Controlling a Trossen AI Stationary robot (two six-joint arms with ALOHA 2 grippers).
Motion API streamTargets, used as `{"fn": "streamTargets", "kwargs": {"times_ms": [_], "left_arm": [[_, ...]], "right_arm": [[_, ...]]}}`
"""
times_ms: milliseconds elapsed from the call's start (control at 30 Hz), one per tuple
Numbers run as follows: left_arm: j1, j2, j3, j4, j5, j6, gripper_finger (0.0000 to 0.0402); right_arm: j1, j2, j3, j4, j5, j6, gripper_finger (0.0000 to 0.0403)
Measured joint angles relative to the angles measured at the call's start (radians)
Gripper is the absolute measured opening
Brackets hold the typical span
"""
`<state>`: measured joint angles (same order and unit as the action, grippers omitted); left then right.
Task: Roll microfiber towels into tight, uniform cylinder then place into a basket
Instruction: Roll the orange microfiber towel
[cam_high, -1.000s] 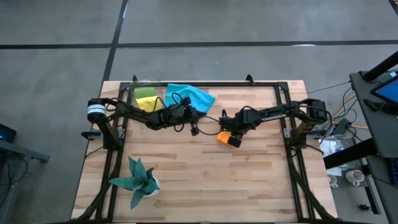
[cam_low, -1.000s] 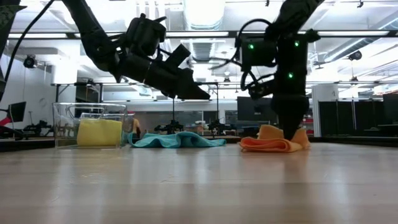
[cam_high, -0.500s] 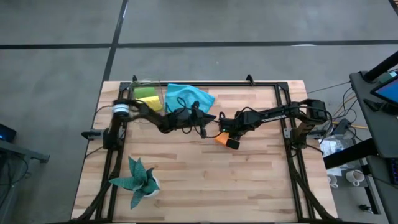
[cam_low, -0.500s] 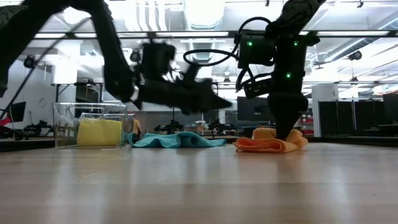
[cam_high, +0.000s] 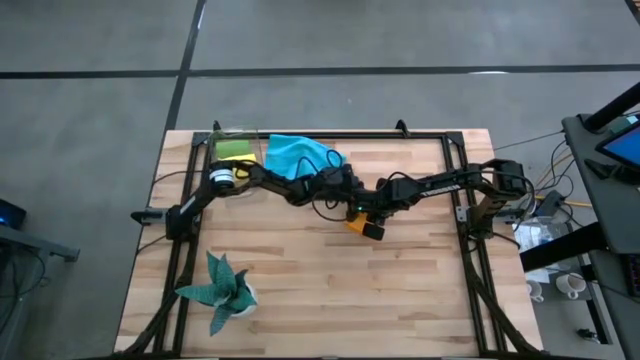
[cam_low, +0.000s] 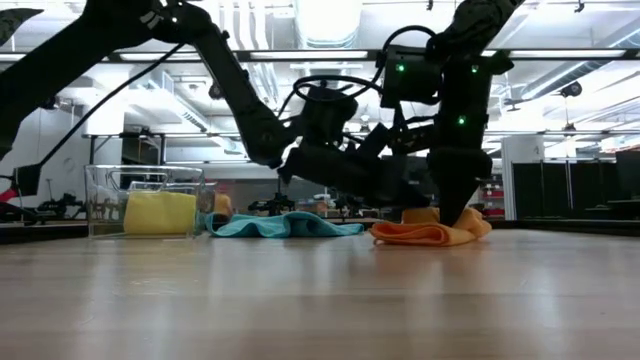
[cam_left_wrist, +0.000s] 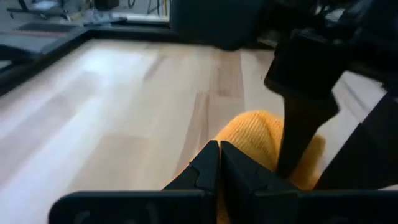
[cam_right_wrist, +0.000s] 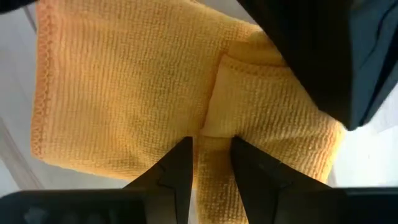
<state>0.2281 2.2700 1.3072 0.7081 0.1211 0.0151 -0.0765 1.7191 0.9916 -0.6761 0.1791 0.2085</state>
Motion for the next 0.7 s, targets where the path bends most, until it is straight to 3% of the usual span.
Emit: {"fn": "streamTargets", "kwargs": {"times_ms": [233,467,567,700], "left_arm": [[0.001,0.0,-0.018,-0.064,-0.003,0.016,0.0],[0.001,0.0,-0.03,-0.062,-0.006,0.018,0.0],[0.001,0.0,-0.031,-0.062,-0.006,0.018,0.0],[0.001,0.0,-0.031,-0.06,-0.006,0.018,0.0]], "right_arm": [[0.006,-0.022,0.01,-0.013,-0.003,-0.001,0.0104],[0.023,-0.172,-0.014,-0.023,0.006,0.037,0.0105],[0.034,-0.254,-0.083,0.04,0.063,0.079,0.0104],[0.035,-0.336,-0.252,0.248,0.122,0.13,0.0103]]}}
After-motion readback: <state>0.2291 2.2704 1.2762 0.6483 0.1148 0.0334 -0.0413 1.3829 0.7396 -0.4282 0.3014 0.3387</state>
